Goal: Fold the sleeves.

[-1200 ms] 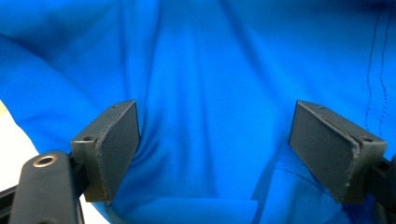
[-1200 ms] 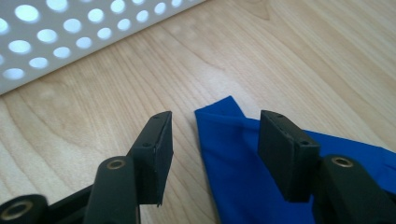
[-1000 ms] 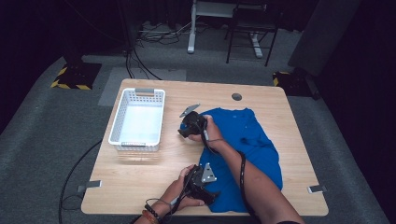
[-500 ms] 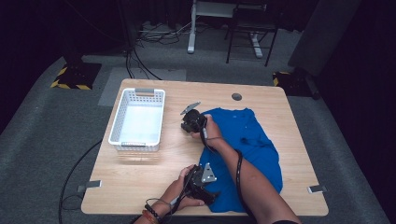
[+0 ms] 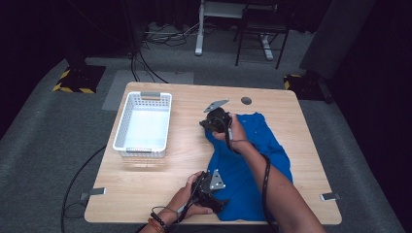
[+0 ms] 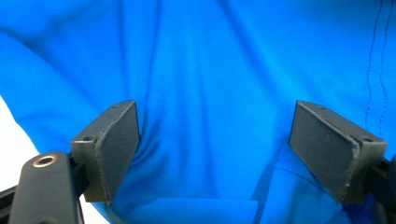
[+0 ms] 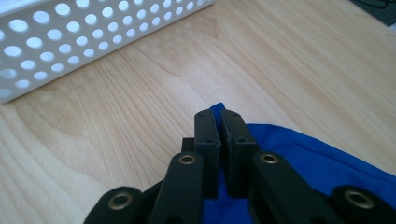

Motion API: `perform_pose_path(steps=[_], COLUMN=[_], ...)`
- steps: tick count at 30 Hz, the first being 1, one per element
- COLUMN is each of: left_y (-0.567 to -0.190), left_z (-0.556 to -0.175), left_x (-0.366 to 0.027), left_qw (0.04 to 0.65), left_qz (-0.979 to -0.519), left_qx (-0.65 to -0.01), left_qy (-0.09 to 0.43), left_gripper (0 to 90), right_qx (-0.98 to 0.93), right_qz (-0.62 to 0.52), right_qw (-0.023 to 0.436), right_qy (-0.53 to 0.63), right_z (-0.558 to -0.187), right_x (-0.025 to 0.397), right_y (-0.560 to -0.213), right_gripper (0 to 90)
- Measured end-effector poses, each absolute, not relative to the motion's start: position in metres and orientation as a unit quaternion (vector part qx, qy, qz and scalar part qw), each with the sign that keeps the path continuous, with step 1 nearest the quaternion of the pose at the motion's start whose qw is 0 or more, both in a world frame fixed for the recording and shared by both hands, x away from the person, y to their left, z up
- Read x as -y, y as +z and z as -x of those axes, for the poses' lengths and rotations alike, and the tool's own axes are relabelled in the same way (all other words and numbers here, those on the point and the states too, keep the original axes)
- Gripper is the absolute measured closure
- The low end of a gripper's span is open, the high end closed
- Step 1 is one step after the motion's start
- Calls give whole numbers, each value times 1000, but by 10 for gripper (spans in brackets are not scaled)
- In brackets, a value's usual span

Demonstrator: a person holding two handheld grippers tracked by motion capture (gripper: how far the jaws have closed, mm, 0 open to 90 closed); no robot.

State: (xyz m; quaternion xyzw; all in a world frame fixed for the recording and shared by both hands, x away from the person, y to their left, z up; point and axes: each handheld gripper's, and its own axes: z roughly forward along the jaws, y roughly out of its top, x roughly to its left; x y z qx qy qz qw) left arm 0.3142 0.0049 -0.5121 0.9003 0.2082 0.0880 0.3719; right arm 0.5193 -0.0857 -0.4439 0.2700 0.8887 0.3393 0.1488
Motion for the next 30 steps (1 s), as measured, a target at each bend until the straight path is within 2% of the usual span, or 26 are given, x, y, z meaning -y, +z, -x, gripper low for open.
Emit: perform_pose_path(steps=[10, 21, 26, 28, 30], left_y=[-512, -512, -509, -505, -500], left_z=[-314, -313, -312, -312, -314], left_x=[-5, -8, -14, -17, -20], left_qw=[372, 373, 357, 347, 351], left_qz=[-900, -895, -899, -902, -898], left_qx=[-208, -225, -237, -239, -242], left_qy=[88, 93, 96, 96, 110], left_gripper=[163, 166, 168, 194, 218], right_qx=[-874, -860, -863, -863, -861], right_qz=[-286, -324, -332, -330, -334], right_qw=[166, 185, 197, 208, 221], right_qy=[357, 347, 326, 321, 313], right_z=[-504, -476, -462, -454, -447], right_x=[168, 249, 275, 285, 296], right_y=[-426, -448, -459, -459, -458], right_gripper=[866, 843, 691, 577, 561])
